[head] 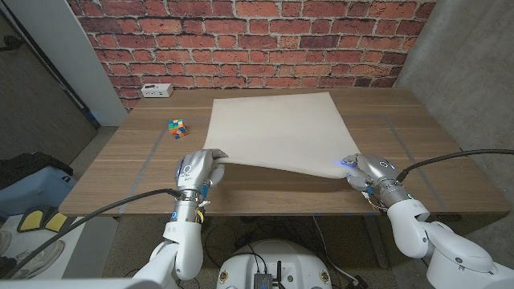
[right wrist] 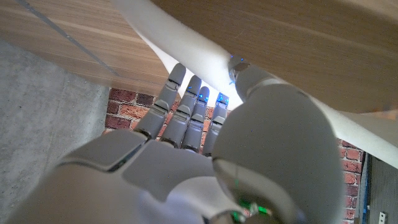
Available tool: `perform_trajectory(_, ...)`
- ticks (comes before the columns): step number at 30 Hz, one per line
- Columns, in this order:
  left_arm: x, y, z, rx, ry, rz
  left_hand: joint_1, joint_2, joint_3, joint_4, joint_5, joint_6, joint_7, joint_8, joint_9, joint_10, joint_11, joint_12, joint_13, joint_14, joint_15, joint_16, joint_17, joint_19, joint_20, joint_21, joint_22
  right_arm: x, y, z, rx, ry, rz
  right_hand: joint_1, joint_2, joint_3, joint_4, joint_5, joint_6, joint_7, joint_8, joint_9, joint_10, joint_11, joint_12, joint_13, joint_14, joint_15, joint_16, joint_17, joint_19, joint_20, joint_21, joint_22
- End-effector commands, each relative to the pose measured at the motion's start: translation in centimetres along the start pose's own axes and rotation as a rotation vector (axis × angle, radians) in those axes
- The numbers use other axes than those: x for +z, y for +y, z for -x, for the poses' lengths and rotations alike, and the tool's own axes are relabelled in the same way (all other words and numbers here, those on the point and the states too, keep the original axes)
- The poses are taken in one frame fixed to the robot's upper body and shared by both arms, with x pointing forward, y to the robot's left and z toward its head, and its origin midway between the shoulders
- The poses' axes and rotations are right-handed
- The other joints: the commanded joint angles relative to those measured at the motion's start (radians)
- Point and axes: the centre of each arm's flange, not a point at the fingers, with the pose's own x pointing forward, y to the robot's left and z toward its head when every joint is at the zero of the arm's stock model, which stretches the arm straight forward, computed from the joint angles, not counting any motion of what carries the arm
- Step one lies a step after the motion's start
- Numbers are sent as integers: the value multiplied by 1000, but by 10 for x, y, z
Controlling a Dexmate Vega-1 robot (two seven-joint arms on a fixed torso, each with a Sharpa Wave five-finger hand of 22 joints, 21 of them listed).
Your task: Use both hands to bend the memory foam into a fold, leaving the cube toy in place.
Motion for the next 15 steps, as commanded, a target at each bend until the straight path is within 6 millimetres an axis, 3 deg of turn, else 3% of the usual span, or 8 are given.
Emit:
perform_trajectory(1,-6,3,-7,3,61,113,12,0,2,2,0,34,37,-7,4,110,-80,72,93,29,-28,-2,1,16,-4,9,0,-2,0,1,57,50,86,8,-23,17,1,4,-75,-9,-3,-3,-66,-3,-32,-6,-78,-88,-31,-16,-49,18,-16,-3)
perform_trajectory(2,-6,3,-8,12,75,117,13,0,2,3,0,35,36,-7,4,109,-81,72,94,30,-27,-2,1,18,-5,11,0,-3,1,1,65,49,80,2,-37,14,3,1,-109,-19,-6,-4,-95,-1,-43,-9,-107,-81,-38,-22,-65,26,-23,-4)
perform_trajectory(6,-9,4,-11,7,120,148,20,-4,3,1,3,42,51,-11,5,122,-76,78,100,41,-21,-4,0,30,-15,21,0,-5,1,2,77,52,85,-67,-72,-10,27,-3,-176,-9,1,-6,-147,6,-51,-16,-180,-52,-41,-38,-140,71,-58,-6)
perform_trajectory(10,-10,6,-14,5,121,146,25,-6,4,0,5,42,51,-14,5,122,-74,78,103,48,-19,-5,-1,30,-17,24,1,-6,0,4,74,62,90,-98,-89,-22,31,5,-197,-12,3,-7,-168,11,-52,-20,-233,-59,-47,-49,-157,77,-70,-6)
perform_trajectory(15,-8,12,-17,-9,123,144,29,-10,5,0,6,46,53,-16,5,123,-74,78,107,53,-20,-7,-1,28,-19,27,1,-4,2,4,74,79,171,-35,-64,18,0,17,-256,-44,4,-8,-240,-8,-58,-29,-315,-65,-47,-79,-185,73,-92,-7)
